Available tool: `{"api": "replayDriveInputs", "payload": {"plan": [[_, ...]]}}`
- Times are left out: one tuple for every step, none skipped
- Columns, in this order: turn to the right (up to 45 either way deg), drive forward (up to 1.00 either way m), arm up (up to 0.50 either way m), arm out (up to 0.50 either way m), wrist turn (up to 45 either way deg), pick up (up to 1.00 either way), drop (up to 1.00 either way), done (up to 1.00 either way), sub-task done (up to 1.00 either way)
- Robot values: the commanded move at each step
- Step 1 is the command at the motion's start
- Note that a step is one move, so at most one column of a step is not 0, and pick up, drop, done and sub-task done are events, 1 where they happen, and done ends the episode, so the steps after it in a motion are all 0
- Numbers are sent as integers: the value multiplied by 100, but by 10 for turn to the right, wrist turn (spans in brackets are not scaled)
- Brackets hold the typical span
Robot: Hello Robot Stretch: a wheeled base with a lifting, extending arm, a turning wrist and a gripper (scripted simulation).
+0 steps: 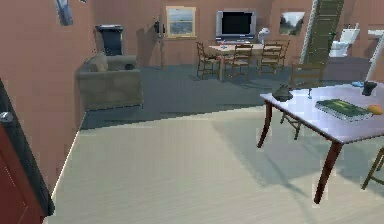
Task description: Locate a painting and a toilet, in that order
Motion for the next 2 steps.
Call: {"api": "replayDriveInputs", "payload": {"plan": [[0, 100, 0, 0, 0, 0, 0, 0, 0], [0, 100, 0, 0, 0, 0, 0, 0, 0]]}}
